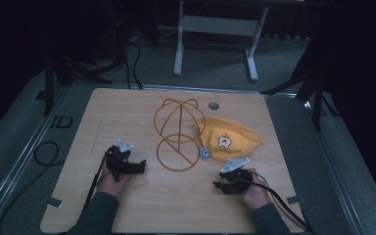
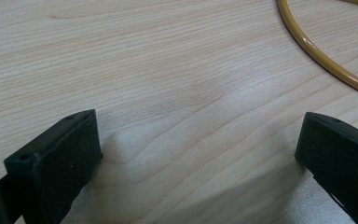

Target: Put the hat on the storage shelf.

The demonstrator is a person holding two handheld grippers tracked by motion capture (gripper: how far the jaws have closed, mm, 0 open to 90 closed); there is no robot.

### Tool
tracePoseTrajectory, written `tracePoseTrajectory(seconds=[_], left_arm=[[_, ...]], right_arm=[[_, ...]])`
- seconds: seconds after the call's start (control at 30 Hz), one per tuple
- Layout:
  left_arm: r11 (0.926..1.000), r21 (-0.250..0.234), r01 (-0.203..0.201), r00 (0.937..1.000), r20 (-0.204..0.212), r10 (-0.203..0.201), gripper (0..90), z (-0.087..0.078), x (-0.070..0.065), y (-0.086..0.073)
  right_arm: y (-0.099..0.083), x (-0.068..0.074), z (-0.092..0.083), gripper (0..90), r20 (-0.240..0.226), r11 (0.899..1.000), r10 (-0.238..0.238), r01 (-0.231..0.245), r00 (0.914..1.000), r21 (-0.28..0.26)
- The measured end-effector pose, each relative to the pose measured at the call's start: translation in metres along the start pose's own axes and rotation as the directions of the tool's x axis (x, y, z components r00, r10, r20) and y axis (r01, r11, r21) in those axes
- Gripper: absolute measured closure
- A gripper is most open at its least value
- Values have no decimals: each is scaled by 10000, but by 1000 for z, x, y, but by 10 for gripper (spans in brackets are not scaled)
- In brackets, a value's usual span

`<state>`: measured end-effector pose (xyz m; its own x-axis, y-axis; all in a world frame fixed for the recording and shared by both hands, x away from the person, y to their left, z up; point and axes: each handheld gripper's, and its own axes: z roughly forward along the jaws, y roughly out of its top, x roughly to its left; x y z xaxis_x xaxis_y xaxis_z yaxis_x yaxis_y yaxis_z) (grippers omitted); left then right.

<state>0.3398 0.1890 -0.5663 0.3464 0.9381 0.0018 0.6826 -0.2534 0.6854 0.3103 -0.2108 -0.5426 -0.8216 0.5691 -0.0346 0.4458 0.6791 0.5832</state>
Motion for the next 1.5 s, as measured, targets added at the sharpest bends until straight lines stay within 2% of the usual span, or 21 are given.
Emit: tracePoseTrajectory(seconds=[0.13,0.23,0.33,0.4,0.5,0.63,0.73,0.9,1.0,1.1,1.13,1.3,1.33,1.5], left_arm=[[10000,9,-3,10000,-8,3,1,0,0,0],[10000,11,3,10000,-8,-3,1,0,0,0],[10000,-5,26,10000,-5,-26,1,0,0,0],[10000,-6,28,10000,-5,-28,1,0,0,0],[10000,-14,30,10000,4,-30,1,0,0,0],[10000,-18,30,10000,5,-30,1,0,0,0],[10000,-12,28,10000,10,-28,1,0,0,0],[10000,-8,26,10000,8,-26,1,0,0,0],[10000,-1,27,10000,8,-27,1,0,0,0],[10000,1,24,10000,8,-24,1,0,0,0],[10000,2,24,10000,10,-24,1,0,0,0],[10000,-4,27,10000,9,-27,1,0,0,0],[10000,-4,26,10000,8,-26,1,0,0,0],[10000,-5,26,10000,8,-26,1,0,0,0]], right_arm=[[0,-4,-4,540,347,9989,-350,338,9988,336],[1,-7,-7,538,470,9984,-440,423,9979,367],[4,-12,-12,542,623,9988,-466,456,9970,168],[5,-14,-13,545,553,9993,-375,373,9978,41],[9,-14,-12,546,667,9990,-435,428,9968,107],[23,-9,-10,556,681,9984,-558,561,9961,-21],[37,-7,-6,569,700,9974,-695,707,9951,-141],[50,-5,-2,575,793,9967,-766,785,9939,-211],[63,-1,4,575,1063,9956,-884,910,9904,-200],[67,-1,8,572,1192,9959,-853,881,9892,-183],[72,-1,12,572,1362,9964,-767,808,9877,-247],[77,-3,24,571,1582,9969,-607,680,9855,-406],[76,-5,31,564,1828,9974,-441,536,9822,-474],[76,-7,40,563,2013,9965,-378,519,9788,-649]])
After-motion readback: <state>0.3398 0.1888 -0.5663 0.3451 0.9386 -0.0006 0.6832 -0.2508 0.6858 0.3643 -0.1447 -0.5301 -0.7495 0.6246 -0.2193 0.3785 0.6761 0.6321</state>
